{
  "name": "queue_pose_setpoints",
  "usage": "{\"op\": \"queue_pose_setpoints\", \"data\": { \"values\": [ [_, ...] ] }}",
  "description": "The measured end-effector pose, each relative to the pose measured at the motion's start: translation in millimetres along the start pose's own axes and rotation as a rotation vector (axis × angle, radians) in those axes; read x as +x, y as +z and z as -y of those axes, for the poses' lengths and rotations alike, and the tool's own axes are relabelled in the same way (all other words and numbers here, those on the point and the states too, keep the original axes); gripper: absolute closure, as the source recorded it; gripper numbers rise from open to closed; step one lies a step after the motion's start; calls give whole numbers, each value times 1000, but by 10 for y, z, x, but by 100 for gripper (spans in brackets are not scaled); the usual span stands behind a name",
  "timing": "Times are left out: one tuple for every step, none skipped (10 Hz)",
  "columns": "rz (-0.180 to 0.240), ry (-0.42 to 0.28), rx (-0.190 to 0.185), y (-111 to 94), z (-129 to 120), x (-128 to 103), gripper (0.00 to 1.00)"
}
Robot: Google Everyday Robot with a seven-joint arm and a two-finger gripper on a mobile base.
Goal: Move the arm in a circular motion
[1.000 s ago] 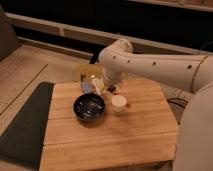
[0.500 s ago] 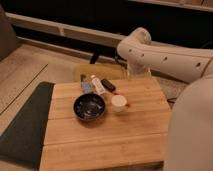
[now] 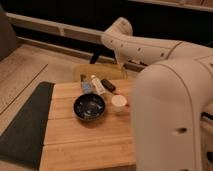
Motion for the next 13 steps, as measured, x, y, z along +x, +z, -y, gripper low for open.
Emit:
{"op": "queue_pose_setpoints", "data": {
  "values": [
    [3, -48, -39, 28, -302, -61, 35],
    [14, -115, -102, -4, -717, -106, 35],
    [20, -163, -151, -58, -995, -90, 35],
    [27, -196, -197, -134, -1201, -57, 35],
    [39, -232, -255, -258, -1448, 7, 35],
    [54, -262, -312, -412, -1687, 108, 35],
    [55, -278, -345, -495, -1832, 251, 35],
    [53, -285, -363, -547, -1921, 372, 35],
    [21, -291, -375, -554, -1984, 649, 35],
    [-6, -282, -376, -541, -1981, 825, 35],
    [-33, -261, -369, -538, -1952, 1018, 35],
    [-47, -239, -348, -540, -1881, 1143, 35],
    [-59, -196, -311, -550, -1714, 1255, 35]
  ]
}}
